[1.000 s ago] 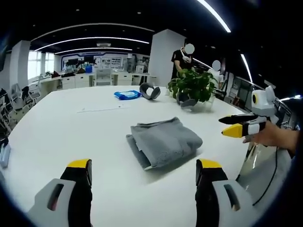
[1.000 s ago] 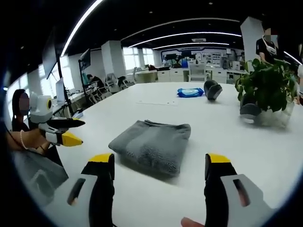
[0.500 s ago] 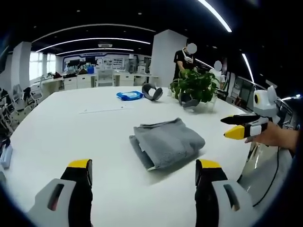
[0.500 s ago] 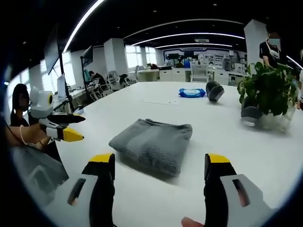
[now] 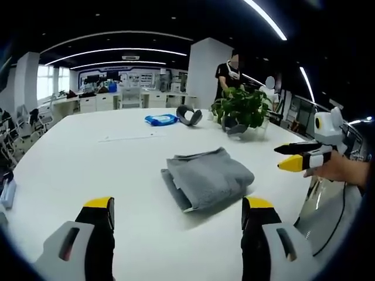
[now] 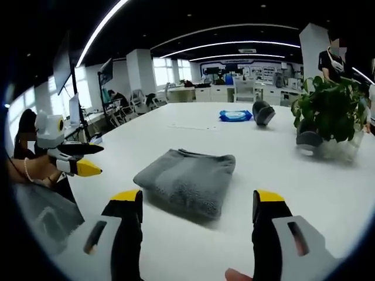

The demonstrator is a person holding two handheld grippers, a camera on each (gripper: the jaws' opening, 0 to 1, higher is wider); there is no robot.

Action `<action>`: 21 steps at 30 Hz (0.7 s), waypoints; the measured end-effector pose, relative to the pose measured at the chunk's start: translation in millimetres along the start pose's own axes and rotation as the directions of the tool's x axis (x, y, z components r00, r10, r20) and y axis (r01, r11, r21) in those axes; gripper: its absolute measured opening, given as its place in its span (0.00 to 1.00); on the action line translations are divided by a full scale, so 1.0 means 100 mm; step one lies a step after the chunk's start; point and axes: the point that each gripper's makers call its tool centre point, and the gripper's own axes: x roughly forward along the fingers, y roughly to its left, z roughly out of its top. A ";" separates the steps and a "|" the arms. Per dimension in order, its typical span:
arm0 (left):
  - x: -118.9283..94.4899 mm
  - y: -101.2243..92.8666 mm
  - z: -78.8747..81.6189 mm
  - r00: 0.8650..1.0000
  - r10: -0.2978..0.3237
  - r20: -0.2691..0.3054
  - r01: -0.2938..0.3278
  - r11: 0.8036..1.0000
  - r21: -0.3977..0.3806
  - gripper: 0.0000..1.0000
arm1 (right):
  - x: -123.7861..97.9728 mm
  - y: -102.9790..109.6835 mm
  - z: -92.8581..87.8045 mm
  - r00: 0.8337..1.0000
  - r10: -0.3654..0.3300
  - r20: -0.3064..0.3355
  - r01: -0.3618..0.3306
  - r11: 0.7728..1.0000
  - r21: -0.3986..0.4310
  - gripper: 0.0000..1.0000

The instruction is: Fold the towel on the table until its edges align and the towel forms a compact rectangular stack.

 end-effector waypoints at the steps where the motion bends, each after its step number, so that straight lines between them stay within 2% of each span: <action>1: 0.00 0.00 0.02 1.000 0.001 0.008 -0.001 1.000 0.000 0.92 | 0.00 0.00 -0.01 1.000 0.001 -0.004 -0.001 1.000 -0.001 0.77; 4: 0.00 0.02 0.01 1.000 0.006 0.002 -0.006 1.000 0.002 0.92 | -0.01 0.03 -0.06 1.000 0.008 -0.020 -0.008 1.000 0.006 0.77; 15: -0.01 0.00 0.06 1.000 0.011 0.015 -0.011 1.000 0.028 0.93 | -0.03 -0.01 -0.03 1.000 -0.001 -0.004 0.001 1.000 0.015 0.76; 21: -0.01 0.03 0.06 1.000 0.011 0.021 -0.011 1.000 0.003 0.93 | -0.03 -0.02 -0.03 1.000 -0.006 -0.005 0.006 1.000 0.016 0.76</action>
